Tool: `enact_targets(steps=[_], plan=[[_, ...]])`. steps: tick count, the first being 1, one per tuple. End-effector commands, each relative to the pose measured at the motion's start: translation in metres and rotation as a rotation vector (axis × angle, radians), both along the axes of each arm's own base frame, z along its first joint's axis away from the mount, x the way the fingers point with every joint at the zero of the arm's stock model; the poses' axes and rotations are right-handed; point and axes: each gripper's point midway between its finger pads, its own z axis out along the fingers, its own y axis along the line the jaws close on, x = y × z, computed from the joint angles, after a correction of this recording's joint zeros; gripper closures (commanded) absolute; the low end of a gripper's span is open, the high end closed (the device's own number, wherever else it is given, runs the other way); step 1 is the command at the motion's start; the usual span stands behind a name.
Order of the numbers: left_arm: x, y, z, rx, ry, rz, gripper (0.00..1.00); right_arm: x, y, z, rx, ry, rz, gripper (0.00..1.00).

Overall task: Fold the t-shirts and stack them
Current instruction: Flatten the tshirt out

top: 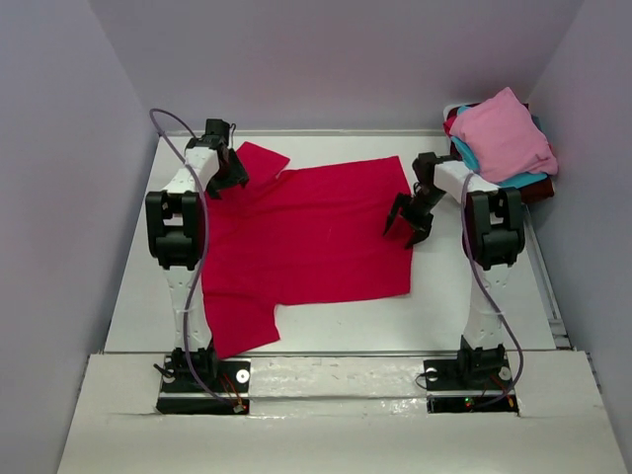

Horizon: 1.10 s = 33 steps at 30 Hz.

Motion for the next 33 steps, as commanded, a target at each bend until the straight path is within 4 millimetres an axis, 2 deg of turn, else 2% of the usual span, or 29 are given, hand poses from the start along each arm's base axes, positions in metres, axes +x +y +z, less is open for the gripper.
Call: enact_targets(steps=[1,3,4,7,12,18,19,21,22,25,31,33], plan=[[0.011,0.004,0.0,0.011,0.018,-0.003,0.22,-0.001,-0.004,0.008,-0.011,-0.077,0.023,0.25],[0.018,0.003,-0.005,0.01,0.026,-0.012,0.22,-0.008,-0.004,0.007,-0.007,-0.07,0.026,0.25],[0.022,0.007,0.001,0.01,0.013,-0.003,0.22,-0.009,-0.004,0.008,-0.006,-0.069,0.025,0.25],[0.036,0.005,0.005,0.0,-0.009,-0.012,0.22,-0.018,-0.005,0.009,-0.002,-0.066,0.029,0.25],[0.046,0.01,0.001,-0.024,-0.007,-0.007,0.21,-0.037,-0.006,0.007,0.002,-0.044,0.029,0.25],[0.053,0.004,-0.012,-0.053,0.001,-0.02,0.21,-0.053,-0.007,0.006,0.01,-0.037,0.03,0.25],[0.054,0.009,-0.013,-0.056,0.001,-0.012,0.21,-0.057,-0.007,0.004,0.009,-0.026,0.03,0.25],[0.055,0.007,-0.017,-0.064,0.005,-0.016,0.21,-0.058,-0.007,0.006,0.011,-0.028,0.032,0.25],[0.056,0.012,-0.018,-0.063,0.005,-0.006,0.21,-0.058,-0.007,0.007,0.011,-0.032,0.033,0.25],[0.058,0.007,-0.018,-0.09,0.001,-0.021,0.21,-0.055,-0.007,0.01,0.014,-0.038,0.035,0.25],[0.058,0.019,-0.026,-0.107,0.013,0.004,0.21,-0.039,-0.004,0.02,0.022,-0.067,0.04,0.24],[0.059,0.029,-0.03,-0.11,0.015,0.02,0.21,-0.036,-0.003,0.023,0.027,-0.072,0.045,0.24]])
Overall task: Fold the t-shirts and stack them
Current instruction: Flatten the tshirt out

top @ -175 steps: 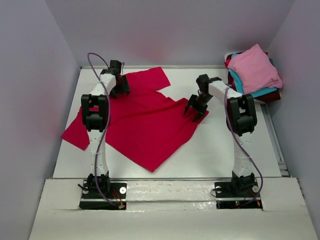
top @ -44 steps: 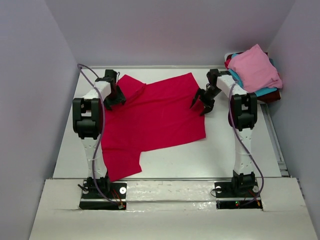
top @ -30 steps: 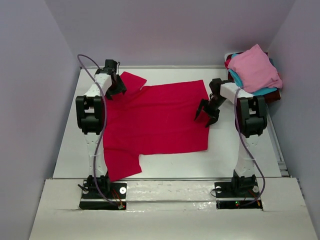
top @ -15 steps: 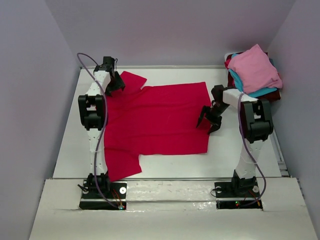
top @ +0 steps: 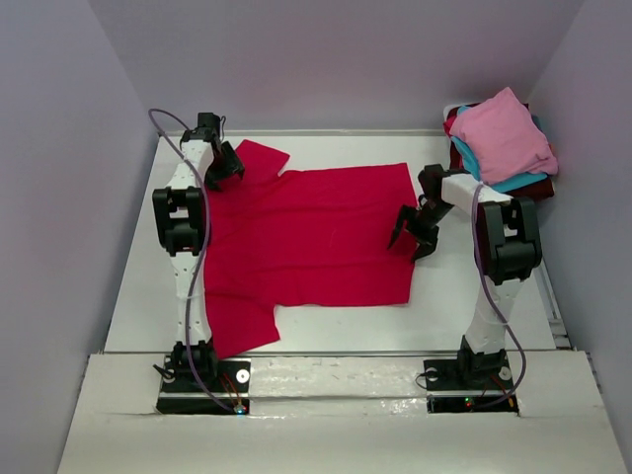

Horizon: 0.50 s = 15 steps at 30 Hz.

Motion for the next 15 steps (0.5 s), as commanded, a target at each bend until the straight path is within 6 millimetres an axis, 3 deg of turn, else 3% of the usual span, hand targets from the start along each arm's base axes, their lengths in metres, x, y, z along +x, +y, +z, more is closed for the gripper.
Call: enact_targets(steps=[1,6,15], plan=[[0.003,0.016,-0.003,-0.013,0.006,0.023,0.21,0.017,0.007,0.019,0.023,-0.068,0.03,0.24],[0.008,0.034,-0.005,-0.012,-0.007,0.059,0.2,0.021,0.008,0.023,0.029,-0.076,0.034,0.24],[0.017,0.037,-0.014,-0.023,-0.024,0.059,0.2,0.025,0.01,0.02,0.021,-0.081,0.065,0.24]])
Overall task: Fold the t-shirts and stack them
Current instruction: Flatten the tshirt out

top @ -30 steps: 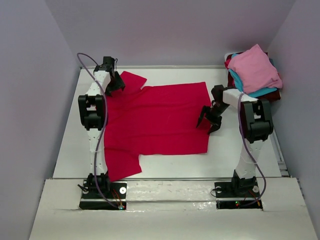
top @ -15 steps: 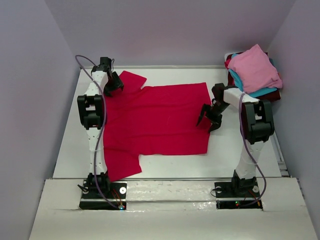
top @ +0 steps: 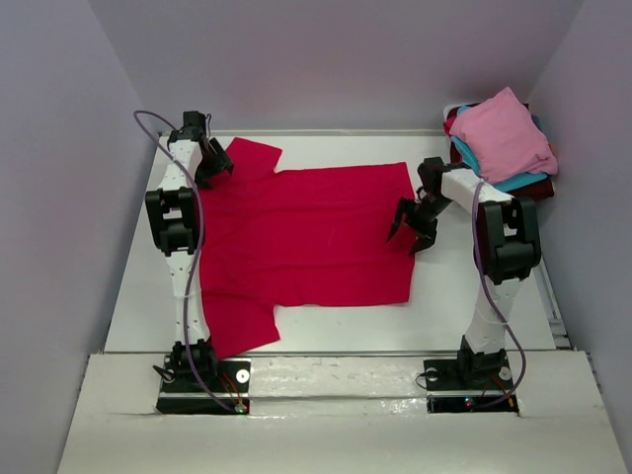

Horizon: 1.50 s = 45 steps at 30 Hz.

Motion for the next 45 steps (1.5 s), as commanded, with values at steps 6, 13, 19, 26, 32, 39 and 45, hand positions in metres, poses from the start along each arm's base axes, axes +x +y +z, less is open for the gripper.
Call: enact_targets(steps=[6,13,19,26,32,39,45], plan=[[0.006,0.021,-0.02,-0.002,0.011,0.029,0.2,0.021,0.006,0.009,0.006,-0.037,0.048,0.23],[0.005,0.044,-0.014,0.002,-0.001,0.077,0.2,0.038,0.003,0.015,-0.021,-0.07,0.051,0.22],[0.005,0.057,-0.009,0.015,-0.013,0.1,0.2,0.042,0.004,0.018,-0.019,-0.078,0.053,0.22],[0.004,0.06,0.006,0.006,-0.037,0.106,0.2,0.03,-0.001,0.022,-0.036,-0.076,0.058,0.21],[0.001,0.043,0.054,0.055,-0.121,0.042,0.2,-0.013,-0.004,0.021,-0.026,-0.019,0.041,0.19],[-0.007,0.005,0.079,0.074,-0.15,-0.031,0.2,-0.065,-0.005,0.022,0.001,0.008,-0.023,0.18],[-0.018,-0.022,0.072,0.081,-0.124,-0.086,0.21,-0.098,0.001,0.008,0.053,0.047,-0.099,0.18]])
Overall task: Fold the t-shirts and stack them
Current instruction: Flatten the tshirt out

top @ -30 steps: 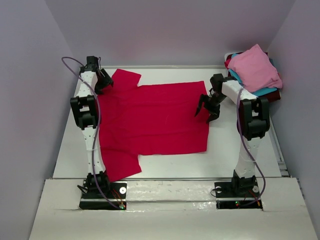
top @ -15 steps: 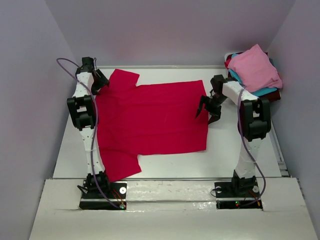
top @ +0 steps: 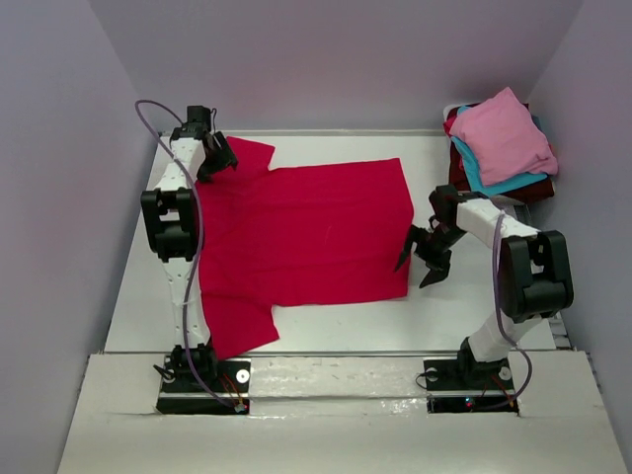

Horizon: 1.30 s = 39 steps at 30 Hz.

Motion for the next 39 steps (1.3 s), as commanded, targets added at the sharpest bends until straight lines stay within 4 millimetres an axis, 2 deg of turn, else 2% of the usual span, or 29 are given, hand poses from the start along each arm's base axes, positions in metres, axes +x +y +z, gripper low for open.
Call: enact_targets(steps=[1,4,9,13,15,22,23,26,28,31,32,35,36,38,39], plan=[[-0.006,-0.011,0.032,0.028,-0.047,-0.033,0.21,-0.009,0.013,-0.008,0.067,-0.012,-0.064,0.18],[-0.008,-0.021,0.036,0.029,-0.05,-0.053,0.21,-0.01,0.019,-0.018,0.111,-0.016,-0.088,0.19],[-0.012,-0.021,0.043,0.035,-0.056,-0.062,0.21,0.005,0.022,-0.026,0.12,-0.074,-0.097,0.22],[-0.014,-0.021,0.046,0.034,-0.059,-0.06,0.21,0.016,0.02,-0.029,0.108,-0.118,-0.116,0.31],[-0.015,-0.021,0.046,0.035,-0.059,-0.062,0.21,0.018,0.022,-0.031,0.102,-0.128,-0.115,0.43],[-0.015,-0.021,0.044,0.035,-0.056,-0.062,0.21,0.014,0.023,-0.037,0.108,-0.109,-0.125,0.66],[-0.015,-0.021,0.044,0.035,-0.056,-0.062,0.21,0.015,0.023,-0.035,0.108,-0.113,-0.127,0.72],[-0.016,-0.021,0.04,0.035,-0.047,-0.062,0.21,0.024,0.023,-0.026,0.099,-0.129,-0.124,0.77],[-0.017,-0.021,0.039,0.034,-0.044,-0.062,0.21,0.036,0.024,-0.015,0.099,-0.161,-0.119,0.77],[-0.018,-0.021,0.036,0.034,-0.042,-0.062,0.21,0.045,0.027,-0.006,0.095,-0.168,-0.101,0.77],[-0.018,-0.021,0.036,0.034,-0.041,-0.062,0.21,0.057,0.028,0.002,0.099,-0.198,-0.097,0.77],[-0.018,-0.021,0.035,0.034,-0.041,-0.062,0.21,0.069,0.03,0.005,0.095,-0.19,-0.086,0.77],[-0.017,-0.021,0.035,0.034,-0.042,-0.062,0.21,0.079,0.035,0.014,0.102,-0.214,-0.068,0.77],[-0.017,-0.021,0.035,0.032,-0.042,-0.061,0.21,0.084,0.04,0.009,0.096,-0.18,-0.051,0.77],[-0.016,-0.021,0.035,0.032,-0.044,-0.063,0.21,0.094,0.045,0.017,0.104,-0.206,-0.029,0.77]])
